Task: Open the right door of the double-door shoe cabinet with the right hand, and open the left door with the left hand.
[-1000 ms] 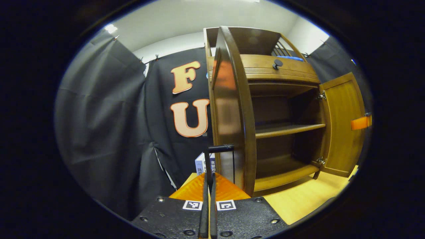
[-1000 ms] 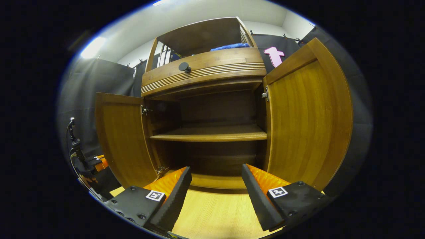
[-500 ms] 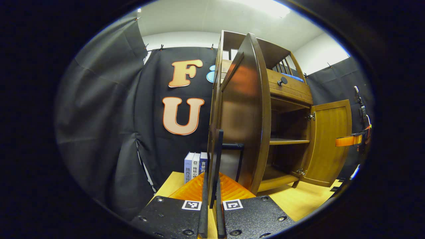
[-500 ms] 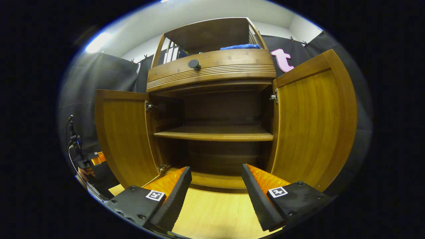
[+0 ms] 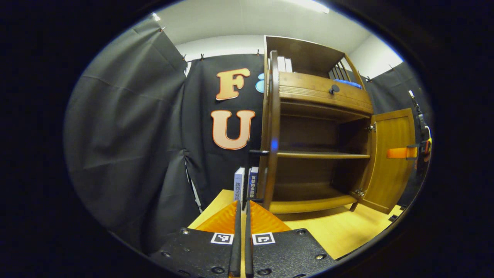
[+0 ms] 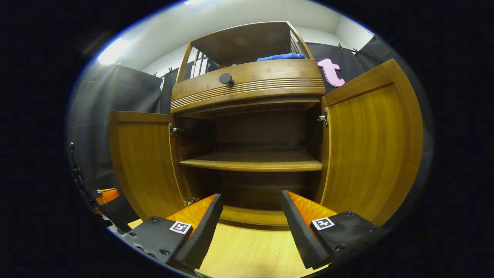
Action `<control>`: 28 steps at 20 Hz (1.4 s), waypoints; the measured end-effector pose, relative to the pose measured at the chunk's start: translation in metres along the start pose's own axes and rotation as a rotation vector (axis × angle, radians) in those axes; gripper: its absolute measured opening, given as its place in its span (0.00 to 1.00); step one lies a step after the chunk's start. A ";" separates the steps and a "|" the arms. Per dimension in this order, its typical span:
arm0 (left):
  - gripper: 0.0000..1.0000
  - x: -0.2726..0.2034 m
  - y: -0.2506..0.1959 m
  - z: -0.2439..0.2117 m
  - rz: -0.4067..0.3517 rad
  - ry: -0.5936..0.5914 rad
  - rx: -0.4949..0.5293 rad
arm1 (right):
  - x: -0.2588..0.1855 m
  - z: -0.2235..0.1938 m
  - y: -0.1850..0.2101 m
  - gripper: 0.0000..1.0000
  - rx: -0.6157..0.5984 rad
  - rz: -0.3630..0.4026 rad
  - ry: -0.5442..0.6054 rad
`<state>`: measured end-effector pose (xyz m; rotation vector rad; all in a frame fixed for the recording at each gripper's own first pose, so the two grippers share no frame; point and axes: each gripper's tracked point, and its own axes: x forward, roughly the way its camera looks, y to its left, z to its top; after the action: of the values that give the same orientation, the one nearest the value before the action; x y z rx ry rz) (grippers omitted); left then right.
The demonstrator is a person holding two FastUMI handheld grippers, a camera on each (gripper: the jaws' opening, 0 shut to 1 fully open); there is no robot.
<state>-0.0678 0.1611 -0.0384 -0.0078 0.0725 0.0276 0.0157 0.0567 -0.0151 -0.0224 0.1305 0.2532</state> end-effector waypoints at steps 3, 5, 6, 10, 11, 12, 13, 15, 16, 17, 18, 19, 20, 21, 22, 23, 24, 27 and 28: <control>0.00 -0.009 -0.051 0.012 -0.047 -0.009 0.036 | 0.012 0.009 0.007 0.89 0.007 0.031 -0.029; 0.00 -0.002 -0.082 0.017 -0.079 -0.017 0.002 | 0.013 0.012 0.009 0.89 0.024 0.042 -0.047; 0.00 0.002 -0.098 0.021 -0.100 -0.027 -0.022 | 0.011 0.010 0.009 0.89 0.031 0.047 -0.046; 0.00 0.026 -0.143 0.036 -0.148 -0.051 0.000 | -0.004 0.007 -0.010 0.89 0.058 0.013 -0.052; 0.00 0.031 -0.153 0.039 -0.162 -0.050 0.007 | -0.012 0.007 -0.017 0.89 0.064 -0.006 -0.055; 0.02 0.036 -0.163 0.043 -0.182 -0.057 0.007 | -0.018 0.007 -0.027 0.89 0.062 -0.034 -0.061; 0.04 0.038 -0.175 0.049 -0.204 -0.072 0.000 | -0.024 0.007 -0.036 0.89 0.054 -0.062 -0.066; 0.00 0.045 -0.190 0.056 -0.225 -0.090 -0.007 | -0.037 0.008 -0.054 0.93 0.036 -0.109 -0.071; 0.05 0.049 -0.196 0.059 -0.222 -0.099 -0.005 | -0.044 0.008 -0.061 0.98 0.033 -0.128 -0.076; 0.05 0.051 -0.200 0.062 -0.215 -0.107 -0.006 | -0.049 0.008 -0.067 0.98 0.031 -0.147 -0.079; 0.00 0.053 -0.204 0.064 -0.204 -0.106 -0.010 | -0.053 0.006 -0.073 0.98 0.032 -0.163 -0.080; 0.05 0.054 -0.210 0.062 -0.215 -0.097 -0.027 | -0.057 0.005 -0.076 0.98 0.036 -0.175 -0.080; 0.00 0.054 -0.219 0.060 -0.231 -0.088 -0.046 | -0.060 0.003 -0.078 0.98 0.046 -0.182 -0.077; 0.02 0.052 -0.223 0.062 -0.228 -0.090 -0.058 | -0.063 0.000 -0.080 0.98 0.054 -0.185 -0.074; 0.05 0.052 -0.224 0.063 -0.230 -0.099 -0.062 | -0.065 -0.001 -0.081 0.98 0.056 -0.188 -0.072; 0.12 0.051 -0.225 0.064 -0.220 -0.103 -0.055 | -0.067 -0.001 -0.083 0.98 0.055 -0.193 -0.070; 0.18 0.051 -0.225 0.064 -0.212 -0.109 -0.039 | -0.069 -0.002 -0.085 0.98 0.052 -0.198 -0.068; 0.35 0.053 -0.220 0.065 -0.175 -0.115 -0.011 | -0.071 -0.002 -0.088 0.98 0.058 -0.205 -0.070; 0.43 0.052 -0.220 0.063 -0.170 -0.113 -0.009 | -0.070 -0.001 -0.088 0.98 0.061 -0.202 -0.071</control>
<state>-0.0051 -0.0572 0.0223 -0.0211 -0.0411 -0.1420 -0.0299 -0.0459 -0.0063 0.0344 0.0646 0.0480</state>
